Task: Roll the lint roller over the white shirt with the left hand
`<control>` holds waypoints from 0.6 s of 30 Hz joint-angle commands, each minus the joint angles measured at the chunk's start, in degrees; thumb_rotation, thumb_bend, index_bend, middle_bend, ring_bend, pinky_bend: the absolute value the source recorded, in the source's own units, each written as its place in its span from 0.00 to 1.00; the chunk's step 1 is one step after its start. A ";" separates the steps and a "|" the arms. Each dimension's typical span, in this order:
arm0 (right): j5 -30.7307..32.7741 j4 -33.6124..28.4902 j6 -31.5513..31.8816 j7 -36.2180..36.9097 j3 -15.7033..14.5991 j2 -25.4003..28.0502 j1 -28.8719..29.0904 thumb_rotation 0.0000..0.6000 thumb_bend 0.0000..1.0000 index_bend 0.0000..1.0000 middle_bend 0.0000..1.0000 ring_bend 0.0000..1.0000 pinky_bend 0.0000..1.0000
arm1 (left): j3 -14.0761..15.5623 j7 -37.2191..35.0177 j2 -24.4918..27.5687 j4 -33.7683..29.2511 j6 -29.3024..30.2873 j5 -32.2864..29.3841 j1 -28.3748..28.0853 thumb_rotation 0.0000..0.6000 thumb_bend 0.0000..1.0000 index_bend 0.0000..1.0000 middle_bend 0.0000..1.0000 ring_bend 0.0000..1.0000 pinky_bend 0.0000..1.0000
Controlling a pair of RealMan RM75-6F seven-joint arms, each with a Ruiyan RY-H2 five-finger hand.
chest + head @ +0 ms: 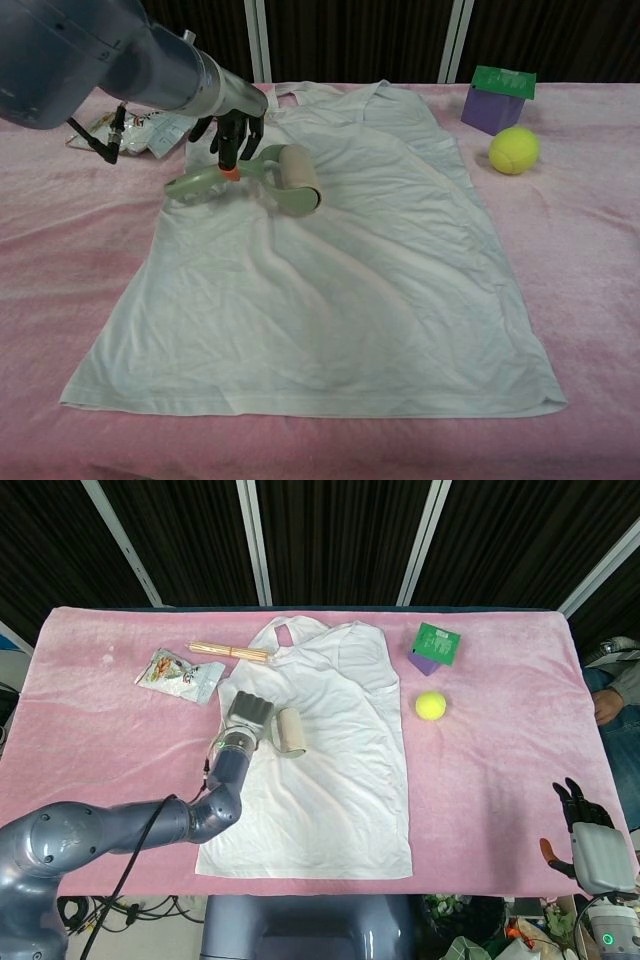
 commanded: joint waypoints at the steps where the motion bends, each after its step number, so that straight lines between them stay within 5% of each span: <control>1: 0.05 -0.04 -0.01 0.08 0.01 0.05 -0.01 1.00 0.28 0.03 0.00 0.17 0.15 | -1.34 2.59 -3.58 3.87 -0.30 -2.72 -2.10 1.00 0.41 0.64 0.60 0.43 0.59; 9: -0.12 -0.02 -0.09 0.36 -0.06 0.12 0.00 1.00 0.28 0.03 0.00 0.17 0.15 | -3.89 7.99 -9.29 10.78 -0.07 -6.26 -4.97 1.00 0.41 0.64 0.60 0.43 0.59; 18: -0.04 0.04 -0.04 0.58 -0.01 0.14 -0.04 1.00 0.28 0.03 0.00 0.17 0.15 | -6.92 10.36 -10.15 11.21 0.67 -6.25 -5.01 1.00 0.41 0.64 0.60 0.43 0.60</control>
